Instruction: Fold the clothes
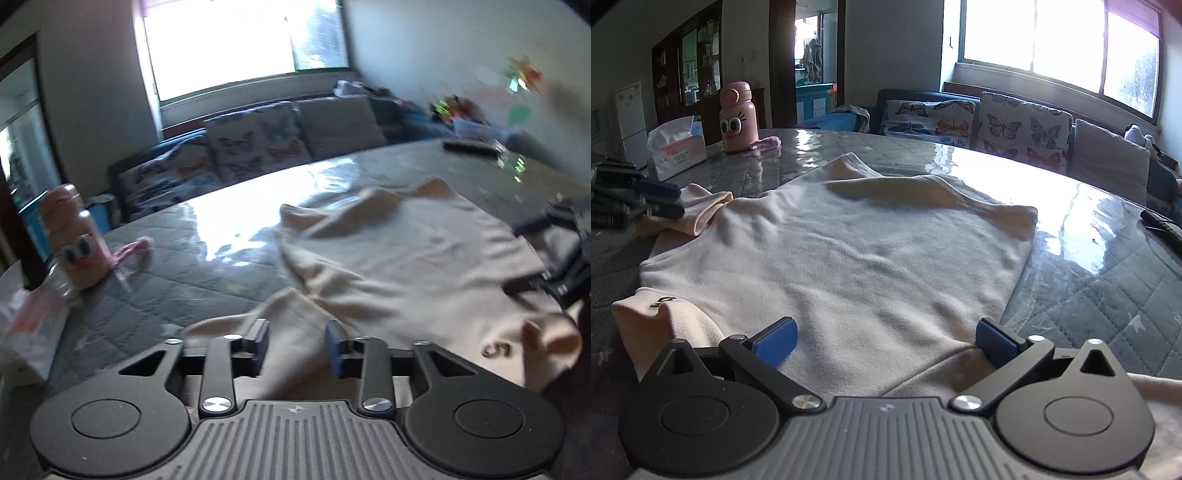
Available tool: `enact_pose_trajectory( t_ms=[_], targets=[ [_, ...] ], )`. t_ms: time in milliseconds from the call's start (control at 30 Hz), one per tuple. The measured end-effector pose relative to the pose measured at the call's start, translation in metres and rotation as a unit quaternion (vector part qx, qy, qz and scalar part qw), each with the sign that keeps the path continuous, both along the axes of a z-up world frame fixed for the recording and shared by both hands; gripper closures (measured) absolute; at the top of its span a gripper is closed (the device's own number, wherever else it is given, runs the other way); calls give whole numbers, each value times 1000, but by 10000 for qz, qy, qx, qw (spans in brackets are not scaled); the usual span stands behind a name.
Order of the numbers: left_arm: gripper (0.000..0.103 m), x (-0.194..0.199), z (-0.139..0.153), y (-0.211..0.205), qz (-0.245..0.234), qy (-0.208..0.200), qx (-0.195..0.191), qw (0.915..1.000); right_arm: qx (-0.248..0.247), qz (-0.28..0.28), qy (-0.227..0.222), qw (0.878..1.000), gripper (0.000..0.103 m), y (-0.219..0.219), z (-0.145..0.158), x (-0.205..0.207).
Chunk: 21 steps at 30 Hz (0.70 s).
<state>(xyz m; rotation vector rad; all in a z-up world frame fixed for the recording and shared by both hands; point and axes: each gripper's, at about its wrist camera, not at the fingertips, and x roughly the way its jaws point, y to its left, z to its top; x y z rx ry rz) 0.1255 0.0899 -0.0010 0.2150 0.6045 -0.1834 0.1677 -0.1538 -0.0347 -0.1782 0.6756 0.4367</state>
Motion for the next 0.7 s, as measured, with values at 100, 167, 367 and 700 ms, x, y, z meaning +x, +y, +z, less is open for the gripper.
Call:
enact_pose_trajectory(
  t_ms=[100,167,367,700],
  targets=[
    [59,-4,-8,-15,-313,88,195,9993,7,-1,2,10000,0,0,0,0],
    [60,-6,-13,-25,-521,147,325,9980,10,-2,3,10000,0,0,0,0],
    [94,1,-13,-16,-238,157,105,9995,18,-3,5,10000,0,0,-1,0],
    [98,23,26,67,1679,-439,-672,9825,15,-4,5,10000,0,0,0,0]
  ],
)
